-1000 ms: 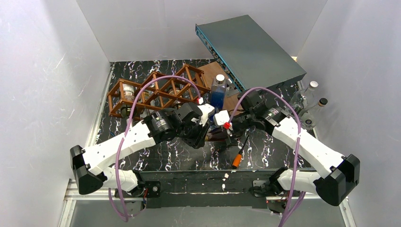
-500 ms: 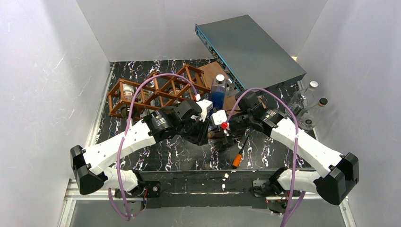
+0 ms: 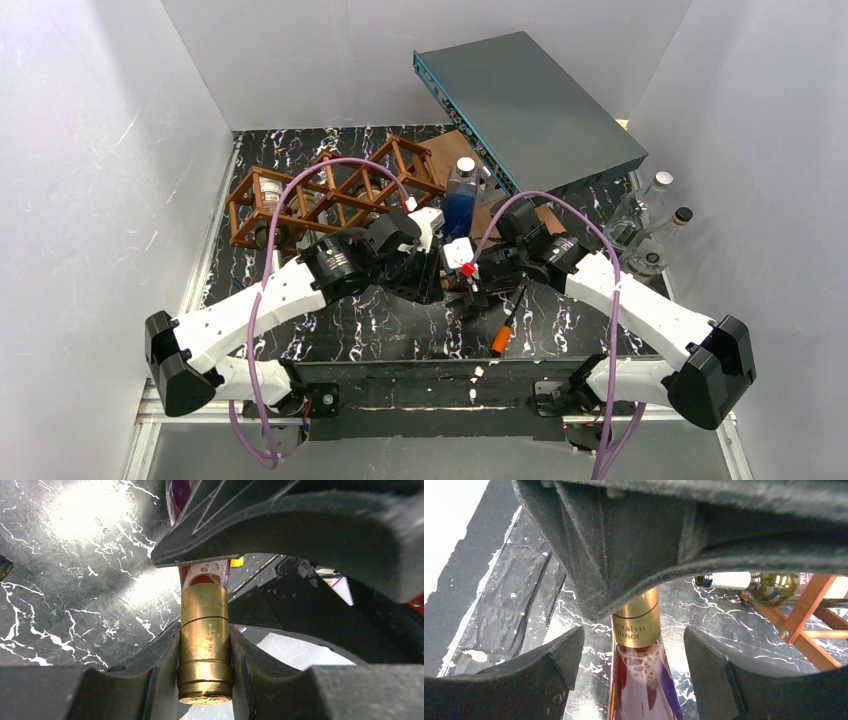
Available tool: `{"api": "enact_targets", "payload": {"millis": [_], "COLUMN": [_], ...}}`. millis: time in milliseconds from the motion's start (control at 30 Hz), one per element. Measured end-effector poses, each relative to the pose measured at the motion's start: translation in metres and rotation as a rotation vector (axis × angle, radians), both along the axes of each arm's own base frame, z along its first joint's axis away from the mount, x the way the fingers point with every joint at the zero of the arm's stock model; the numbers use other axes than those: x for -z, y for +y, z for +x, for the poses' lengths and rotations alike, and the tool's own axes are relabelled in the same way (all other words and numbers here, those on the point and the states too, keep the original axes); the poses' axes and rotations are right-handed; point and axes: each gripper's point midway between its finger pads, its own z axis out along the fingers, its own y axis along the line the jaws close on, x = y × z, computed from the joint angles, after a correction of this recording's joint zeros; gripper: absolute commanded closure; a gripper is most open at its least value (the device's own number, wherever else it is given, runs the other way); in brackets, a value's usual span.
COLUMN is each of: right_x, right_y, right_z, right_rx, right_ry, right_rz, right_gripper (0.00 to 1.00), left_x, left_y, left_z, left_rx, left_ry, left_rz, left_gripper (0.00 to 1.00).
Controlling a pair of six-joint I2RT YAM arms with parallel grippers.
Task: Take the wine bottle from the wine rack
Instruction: Adjust the wine bottle at the center of the board.
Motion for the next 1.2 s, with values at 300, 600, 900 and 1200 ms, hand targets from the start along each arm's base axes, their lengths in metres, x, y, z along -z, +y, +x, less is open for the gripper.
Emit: {"api": "enact_targets", "payload": {"millis": [300, 600, 900, 1200], "right_x": [0.012, 0.018, 0.019, 0.017], "right_y": [0.002, 0.001, 0.000, -0.008], "right_z": [0.005, 0.013, 0.014, 0.024], "right_rx": [0.023, 0.037, 0.041, 0.084], "right_ry": [0.002, -0.053, -0.056, -0.039], "right_rz": [-0.010, -0.018, -0.019, -0.018], "right_gripper": [0.35, 0.76, 0.95, 0.99], "left_x": [0.000, -0.001, -0.007, -0.056], "left_y": [-0.007, -0.009, -0.008, 0.004], "left_z": [0.004, 0.005, 0.006, 0.003], "left_rx": [-0.026, -0.035, -0.064, -0.100], "left_ry": [0.005, 0.006, 0.001, -0.091], "left_rz": [-0.044, -0.053, -0.084, -0.248], "left_gripper": [1.00, 0.99, 0.40, 0.22]}}
